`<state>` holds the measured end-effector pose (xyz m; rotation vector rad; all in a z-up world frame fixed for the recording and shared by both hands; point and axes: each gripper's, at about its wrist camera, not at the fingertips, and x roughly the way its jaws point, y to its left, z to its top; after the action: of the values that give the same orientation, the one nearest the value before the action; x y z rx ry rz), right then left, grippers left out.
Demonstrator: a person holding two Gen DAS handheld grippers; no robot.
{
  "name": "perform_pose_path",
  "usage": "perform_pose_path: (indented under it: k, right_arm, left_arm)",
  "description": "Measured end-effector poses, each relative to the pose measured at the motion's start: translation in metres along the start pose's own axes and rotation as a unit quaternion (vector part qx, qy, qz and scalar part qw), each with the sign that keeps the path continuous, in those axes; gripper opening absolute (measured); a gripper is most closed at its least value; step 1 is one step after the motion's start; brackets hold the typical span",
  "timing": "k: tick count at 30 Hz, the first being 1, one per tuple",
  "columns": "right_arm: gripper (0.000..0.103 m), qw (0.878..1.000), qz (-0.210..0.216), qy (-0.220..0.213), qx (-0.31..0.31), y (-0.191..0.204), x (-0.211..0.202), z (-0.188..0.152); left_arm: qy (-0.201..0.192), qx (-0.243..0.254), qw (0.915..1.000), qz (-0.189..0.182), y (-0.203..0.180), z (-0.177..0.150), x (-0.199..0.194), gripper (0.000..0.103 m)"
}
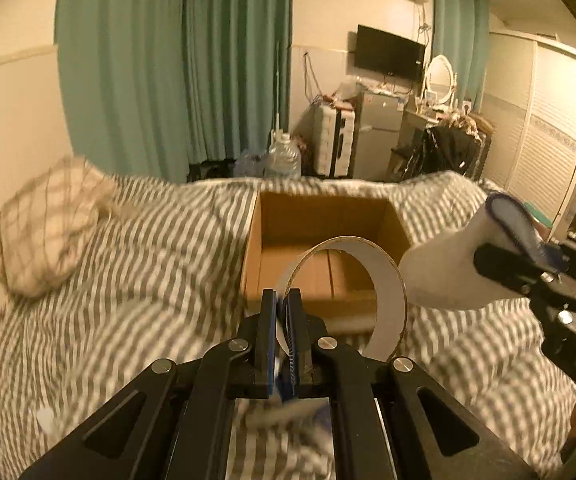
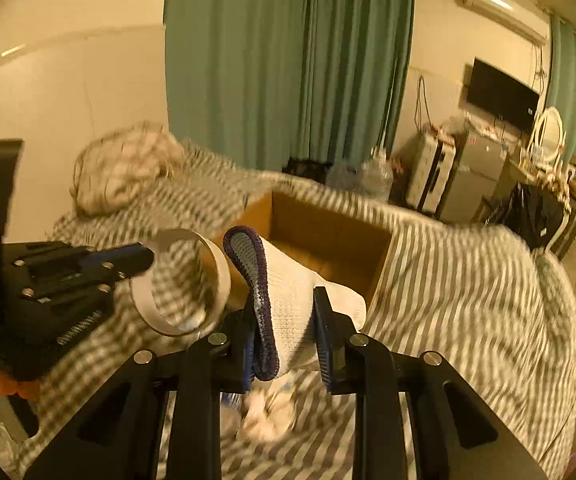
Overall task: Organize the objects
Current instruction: 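Carry the sock and tape roll over the box and open both tools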
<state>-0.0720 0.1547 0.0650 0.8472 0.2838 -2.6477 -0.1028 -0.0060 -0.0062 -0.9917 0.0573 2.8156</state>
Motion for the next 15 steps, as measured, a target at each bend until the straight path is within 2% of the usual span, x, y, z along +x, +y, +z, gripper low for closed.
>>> perform_pose_path:
  k: [4,9,15]
  right_arm:
    - [0.023,1.000,-0.009,-0.018,-0.011,-0.009,0.010,0.039]
    - [0.023,1.000,-0.018,-0.013,-0.017,-0.021,0.050,0.073]
    - [0.023,1.000,-0.010,0.012,0.005,-0.044,0.113,0.076]
  left_arm:
    - [-0.006,0.006,1.0000,-0.003,-0.002,0.038,0.022,0.005]
    - [0.003,0.016,0.9999,0.005,-0.002,0.070,0.066,0.005]
    - [0.033,0.024,0.9991,0.007,-0.005,0.073,0.127,0.005]
